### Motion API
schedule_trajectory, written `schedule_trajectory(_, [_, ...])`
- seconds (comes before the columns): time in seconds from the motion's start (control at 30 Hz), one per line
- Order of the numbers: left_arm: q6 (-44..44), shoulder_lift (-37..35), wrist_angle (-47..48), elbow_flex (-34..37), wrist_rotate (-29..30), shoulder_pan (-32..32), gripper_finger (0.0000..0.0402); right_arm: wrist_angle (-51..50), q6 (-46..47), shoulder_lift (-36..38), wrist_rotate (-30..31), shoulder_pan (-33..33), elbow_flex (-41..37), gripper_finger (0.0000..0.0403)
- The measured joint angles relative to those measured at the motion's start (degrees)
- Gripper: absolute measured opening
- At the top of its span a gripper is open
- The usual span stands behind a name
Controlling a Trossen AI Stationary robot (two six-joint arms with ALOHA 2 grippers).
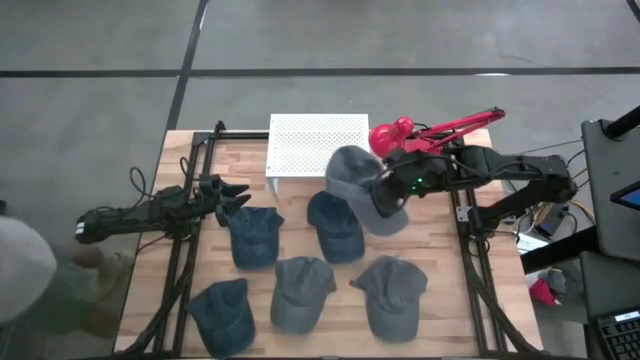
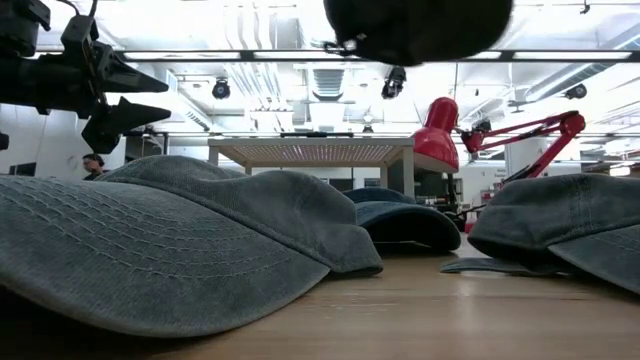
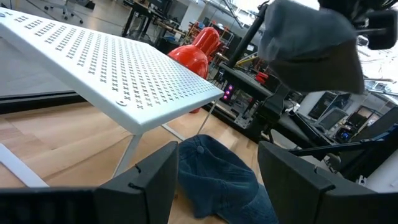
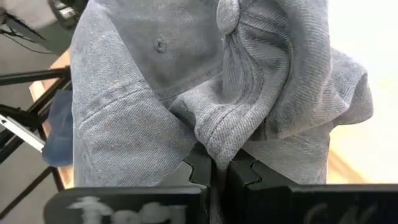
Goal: Pick & Place hat
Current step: Put the top right gray cap on the shelf
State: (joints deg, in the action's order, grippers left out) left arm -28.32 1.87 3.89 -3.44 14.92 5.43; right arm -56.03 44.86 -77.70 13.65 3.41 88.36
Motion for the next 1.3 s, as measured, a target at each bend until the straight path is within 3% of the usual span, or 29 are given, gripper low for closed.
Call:
schedule_trajectory(0.17, [0.00, 0.00, -0.01, 0.00, 0.00, 0.00, 0.0223, 2.32, -4.65, -6.00, 2.48, -0.10, 5.15, 0.0009])
schedule_trajectory(0.43, [-0.01, 0.00, 0.00, 0.00, -0.01, -0.01, 0.0223, 2.29, -5.59, -15.05, 15.41, -0.41, 14.46, 0.0008])
schedule_trajectory(0.67, [-0.31, 0.00, -0.01, 0.02, -0.02, 0.00, 0.0223, 2.24, -4.78, -21.57, 20.82, -2.57, 21.83, 0.0008])
schedule_trajectory(0.97, [-0.39, 0.00, -0.01, 0.02, -0.02, -0.01, 0.0223, -1.68, -2.73, -29.04, 22.62, -8.09, 29.06, 0.0011])
schedule_trajectory(1.3, [-0.46, 0.11, -0.04, 0.07, -0.02, -0.02, 0.0223, -9.15, 5.72, -30.50, 22.60, -14.92, 28.17, 0.0012])
